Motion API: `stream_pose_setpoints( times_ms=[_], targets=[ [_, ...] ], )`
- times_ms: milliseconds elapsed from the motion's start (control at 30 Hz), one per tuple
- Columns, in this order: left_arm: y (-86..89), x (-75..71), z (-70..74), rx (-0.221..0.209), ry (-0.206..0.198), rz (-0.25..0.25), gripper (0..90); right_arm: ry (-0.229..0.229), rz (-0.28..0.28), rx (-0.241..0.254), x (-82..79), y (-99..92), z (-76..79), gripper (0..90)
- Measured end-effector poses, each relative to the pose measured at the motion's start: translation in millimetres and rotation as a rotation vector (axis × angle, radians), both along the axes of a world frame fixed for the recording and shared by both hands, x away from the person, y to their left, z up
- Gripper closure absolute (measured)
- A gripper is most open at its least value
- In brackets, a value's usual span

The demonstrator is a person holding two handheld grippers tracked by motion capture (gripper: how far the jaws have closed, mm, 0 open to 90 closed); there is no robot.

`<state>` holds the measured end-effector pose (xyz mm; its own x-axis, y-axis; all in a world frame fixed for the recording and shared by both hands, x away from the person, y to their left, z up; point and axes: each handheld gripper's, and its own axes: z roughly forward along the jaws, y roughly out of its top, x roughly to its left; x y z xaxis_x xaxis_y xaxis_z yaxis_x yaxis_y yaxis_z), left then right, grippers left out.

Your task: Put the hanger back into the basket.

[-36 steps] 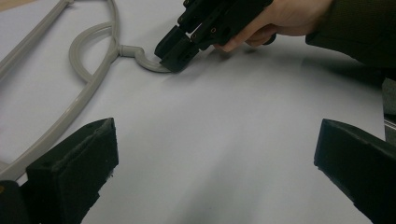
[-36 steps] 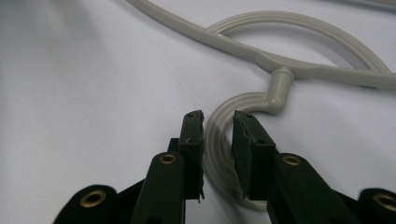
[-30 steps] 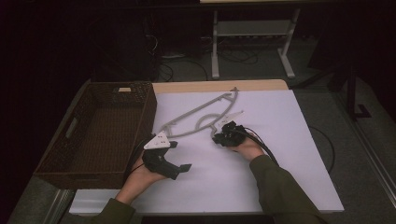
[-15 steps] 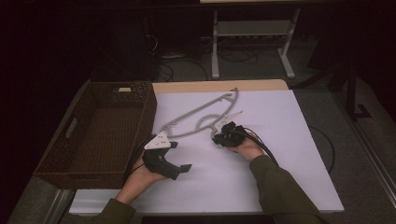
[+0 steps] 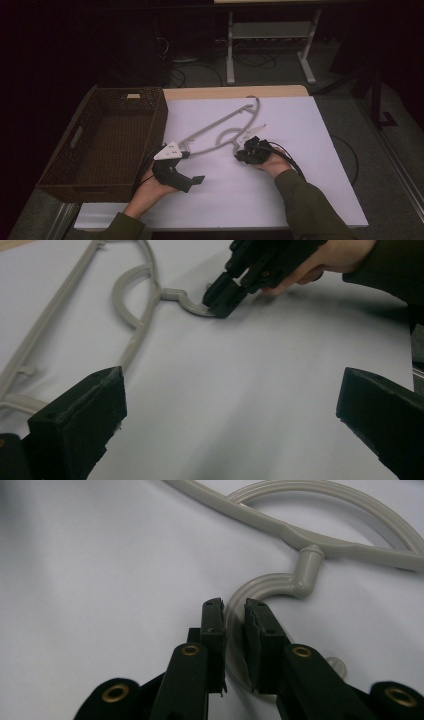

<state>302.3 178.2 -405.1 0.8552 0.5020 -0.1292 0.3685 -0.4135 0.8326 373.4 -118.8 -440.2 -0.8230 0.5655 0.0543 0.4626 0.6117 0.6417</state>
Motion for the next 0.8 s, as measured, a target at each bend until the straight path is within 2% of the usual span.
stream_pose_setpoints(
  times_ms=[300, 500, 567, 700, 800],
  targets=[
    [-0.8, 0.2, -0.4, 0.016, -0.003, -0.009, 0.0, 0.006, 0.011, -0.02, -42.3, -20.6, 5.3, 78.8],
    [-2.7, -0.4, -1.5, 0.02, -0.002, -0.013, 0.0, 0.009, 0.012, -0.025, -77.2, -27.7, 7.2, 78.8],
    [-3.4, -0.5, -2.0, 0.026, -0.004, -0.019, 0.0, 0.025, 0.018, -0.031, -93.0, -28.2, 5.9, 78.7],
    [-5.3, -0.8, -3.0, 0.028, -0.001, -0.02, 0.0, 0.031, 0.019, -0.033, -101.4, -28.1, 3.1, 78.7],
    [-6.9, -1.4, -3.8, 0.041, -0.003, -0.027, 0.0, 0.033, 0.021, -0.03, -101.4, -29.0, 2.8, 78.4]
  ],
)
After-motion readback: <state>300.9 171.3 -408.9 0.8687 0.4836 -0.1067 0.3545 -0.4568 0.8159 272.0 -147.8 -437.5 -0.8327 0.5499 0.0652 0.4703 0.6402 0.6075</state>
